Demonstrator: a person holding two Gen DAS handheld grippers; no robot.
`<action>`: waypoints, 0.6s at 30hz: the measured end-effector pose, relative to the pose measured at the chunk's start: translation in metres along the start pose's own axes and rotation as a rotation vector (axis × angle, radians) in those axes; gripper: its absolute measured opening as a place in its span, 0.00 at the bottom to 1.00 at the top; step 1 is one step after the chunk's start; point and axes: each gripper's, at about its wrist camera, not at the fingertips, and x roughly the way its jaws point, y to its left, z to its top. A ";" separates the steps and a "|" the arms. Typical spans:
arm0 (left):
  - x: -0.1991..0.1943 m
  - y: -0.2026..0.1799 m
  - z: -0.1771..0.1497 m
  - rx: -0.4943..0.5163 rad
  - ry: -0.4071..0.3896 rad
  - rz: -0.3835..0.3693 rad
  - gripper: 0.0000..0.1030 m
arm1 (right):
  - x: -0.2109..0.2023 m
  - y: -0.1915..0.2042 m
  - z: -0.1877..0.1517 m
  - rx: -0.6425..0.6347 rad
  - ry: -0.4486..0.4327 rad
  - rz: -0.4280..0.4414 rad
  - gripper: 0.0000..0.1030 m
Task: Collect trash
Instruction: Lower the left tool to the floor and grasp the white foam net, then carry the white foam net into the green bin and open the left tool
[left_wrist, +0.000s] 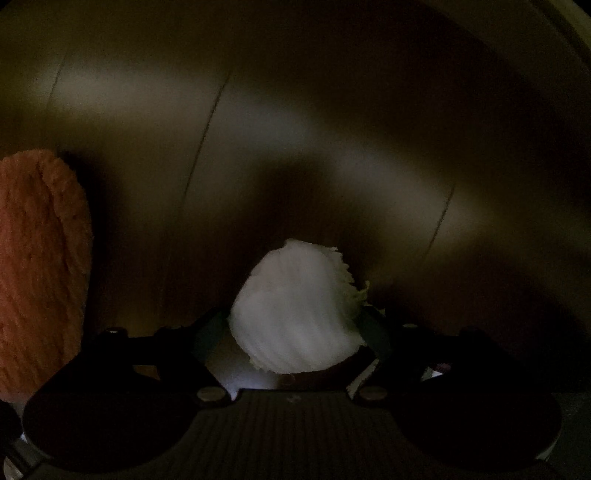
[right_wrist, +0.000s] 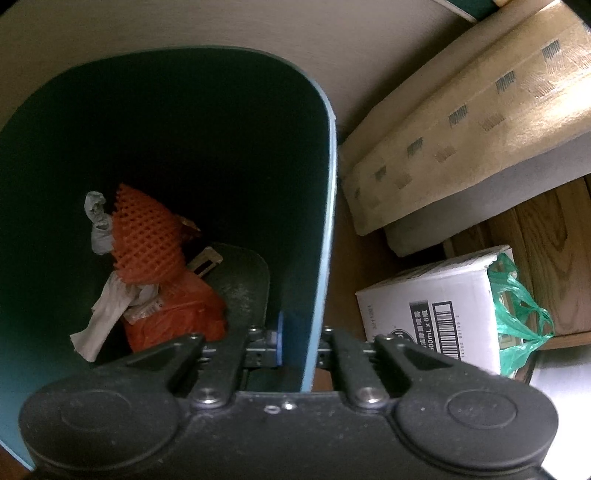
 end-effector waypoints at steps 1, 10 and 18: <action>-0.002 -0.003 0.000 0.011 -0.007 0.012 0.69 | 0.000 0.000 0.000 -0.002 -0.001 0.000 0.07; -0.030 -0.020 -0.002 0.083 -0.080 0.045 0.65 | -0.002 -0.005 0.004 0.005 -0.012 0.026 0.04; -0.095 -0.036 -0.023 0.204 -0.175 0.049 0.65 | -0.007 -0.005 0.008 0.005 -0.044 0.062 0.03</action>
